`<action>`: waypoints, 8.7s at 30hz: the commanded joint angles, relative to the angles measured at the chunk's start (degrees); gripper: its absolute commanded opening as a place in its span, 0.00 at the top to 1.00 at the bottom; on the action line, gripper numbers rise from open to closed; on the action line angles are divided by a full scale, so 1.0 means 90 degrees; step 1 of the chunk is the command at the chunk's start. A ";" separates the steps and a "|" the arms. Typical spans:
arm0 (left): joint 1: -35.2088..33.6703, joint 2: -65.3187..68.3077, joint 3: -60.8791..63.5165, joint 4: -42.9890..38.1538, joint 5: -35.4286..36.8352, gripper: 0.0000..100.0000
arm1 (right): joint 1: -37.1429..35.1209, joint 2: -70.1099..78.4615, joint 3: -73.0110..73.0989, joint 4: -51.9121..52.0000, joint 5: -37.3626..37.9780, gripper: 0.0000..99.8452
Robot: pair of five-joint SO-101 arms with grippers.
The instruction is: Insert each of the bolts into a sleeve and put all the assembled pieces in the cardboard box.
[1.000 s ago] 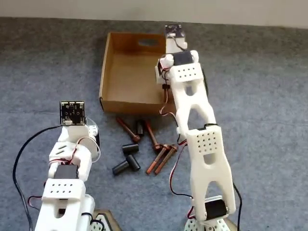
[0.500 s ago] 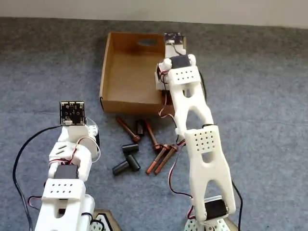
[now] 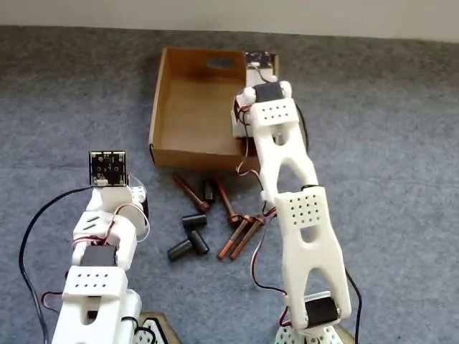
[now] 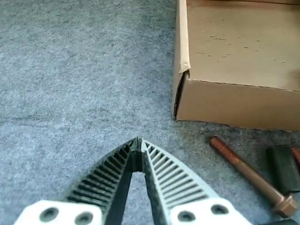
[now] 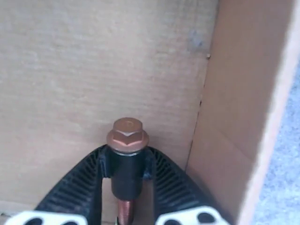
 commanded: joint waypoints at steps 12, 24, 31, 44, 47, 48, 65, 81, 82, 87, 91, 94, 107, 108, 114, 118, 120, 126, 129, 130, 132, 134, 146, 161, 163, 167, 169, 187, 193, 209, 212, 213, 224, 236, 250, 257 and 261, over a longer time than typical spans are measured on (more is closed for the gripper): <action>-0.0015 -0.0083 -0.0054 -0.0127 -0.0020 0.99 | -0.0122 -0.0103 -0.0308 0.0005 -0.0029 0.92; -0.0015 -0.0083 -0.0044 -0.0127 -0.0020 0.99 | -0.0269 -0.0112 -0.1001 -0.0083 -0.0039 0.94; -0.0015 -0.0083 -0.0044 -0.0127 -0.0020 0.99 | -0.0337 -0.0103 -0.2359 0.0523 -0.0029 0.99; -0.0015 -0.0083 -0.0044 -0.0127 -0.0020 0.99 | -0.0982 -0.0103 -0.0523 -0.0015 0.0811 0.99; -0.0015 -0.0083 -0.0044 -0.0127 -0.0020 0.99 | -0.0904 -0.0103 -0.0454 -0.0073 0.0821 0.99; -0.0015 -0.0083 -0.0044 -0.0127 -0.0020 0.99 | -0.0874 -0.0093 -0.0444 -0.0073 0.0821 0.99; -0.0044 -0.0083 -0.0044 -0.0127 -0.0029 0.99 | -0.0415 -0.0132 -0.0757 -0.0044 0.0821 0.99; -0.0024 -0.0083 -0.0063 -0.0127 -0.0029 0.99 | -0.0835 0.0357 -0.0513 -0.0601 0.0811 0.99; -0.0024 -0.0083 -0.0063 -0.0127 -0.0029 0.99 | -0.0786 0.0425 -0.0601 -0.0601 0.0811 0.99; -0.0024 -0.0083 -0.0063 -0.0127 -0.0029 0.99 | -0.0562 0.0571 -0.0962 -0.0552 0.0811 0.99; -0.0024 -0.0083 -0.0063 -0.0166 -0.0029 0.99 | -0.0386 0.0571 -0.0982 -0.0552 0.0821 0.99; -0.0044 -0.0083 -0.0034 -0.0244 -0.0029 0.99 | -0.0249 0.0581 -0.0972 -0.0552 0.0821 0.99; -0.0044 -0.0083 -0.0034 -0.0244 -0.0029 0.99 | 0.0005 0.0523 -0.1832 -0.0259 0.0821 0.99; -0.0044 -0.0083 -0.0034 -0.0244 -0.0029 0.99 | -0.0005 0.0523 -0.2056 -0.0181 0.0821 0.99; -0.0044 -0.0083 -0.0034 -0.0244 -0.0029 0.99 | -0.0044 0.0523 -0.3394 0.0493 0.0821 0.99; -0.0044 -0.0083 -0.0044 -0.0244 -0.0029 0.99 | -0.0034 0.0210 -0.3492 0.0825 0.0821 0.99; -0.0034 -0.0083 -0.0054 -0.0244 -0.0029 0.99 | -0.0034 -0.0015 -0.3482 0.0845 0.0811 0.99; -0.0034 -0.0083 -0.0044 -0.0244 -0.0029 0.99 | -0.0063 -0.0777 -0.3463 0.1079 0.0811 0.99; -0.0024 -0.0083 -0.0044 -0.0244 -0.0029 0.99 | -0.0073 -0.1118 -0.3463 0.1324 0.0615 0.99; -0.0024 -0.0083 -0.0044 -0.0244 -0.0029 0.99 | -0.0073 -0.1236 -0.3463 0.1421 0.0410 0.99; -0.0024 -0.0083 -0.0044 -0.0244 -0.0029 0.99 | -0.0073 -0.1460 -0.3453 0.1529 0.0098 0.99; -0.0024 -0.0083 -0.0044 -0.0244 -0.0029 0.99 | -0.0063 -0.1626 -0.3443 0.1529 -0.0059 0.99; -0.0044 -0.0083 -0.0034 -0.0244 -0.0029 0.99 | -0.0083 -0.2916 -0.3179 0.1568 -0.0068 0.99; -0.0054 -0.0083 -0.0034 -0.0244 -0.0029 0.99 | -0.1226 -0.8015 0.3941 0.1314 -0.0078 0.99; -0.0181 -0.0083 -0.0034 -0.0244 -0.0029 0.99 | -0.1245 -0.8581 0.4977 0.0982 -0.0049 0.99; -0.0679 -0.0083 -0.0093 -0.0244 -0.0010 0.99 | -0.1324 -0.9607 0.7634 -0.0190 0.0195 0.99; -0.0825 -0.0083 -0.0093 -0.0234 0.0000 0.99 | -0.1558 -0.9958 0.8943 -0.0796 0.0430 0.98; -0.0806 -0.0044 -0.0063 -0.0234 0.0000 0.99 | -0.3287 -1.0212 1.3514 -0.4440 0.0547 0.89; -0.0806 -0.0044 -0.0044 -0.0234 -0.0010 0.99 | -0.3531 -1.0203 1.3563 -0.4557 0.0557 0.89; -0.0806 -0.0044 -0.0034 -0.0234 -0.0010 0.99 | -0.3629 -0.8493 1.3231 -0.4840 0.0557 0.89; -0.0806 -0.0054 -0.0034 -0.0234 -0.0010 0.99 | -0.3726 -0.8503 1.3221 -0.4801 0.0557 0.89; -0.0806 -0.0054 -0.0034 -0.0234 -0.0010 0.99 | -0.3736 -0.8503 1.3211 -0.4801 0.0557 0.89; -0.0806 -0.0073 -0.0034 -0.0234 -0.0010 0.99 | -0.3707 -0.8493 1.2274 -0.4127 0.0498 0.89; -0.0806 -0.0073 -0.0034 -0.0234 -0.0020 0.99 | -0.4137 -0.8415 1.2488 -0.4772 0.0137 0.89; -0.0806 -0.0073 -0.0024 -0.0234 -0.0020 0.99 | -0.3844 -0.8405 1.2635 -0.4801 0.0117 0.89; -0.0806 -0.0073 -0.0024 -0.0234 -0.0020 0.99 | -0.3853 -0.8405 1.2645 -0.4684 0.0137 0.89; -0.0806 -0.0073 -0.0024 -0.0234 -0.0020 0.99 | -0.3853 -0.8405 1.2635 -0.4684 0.0117 0.83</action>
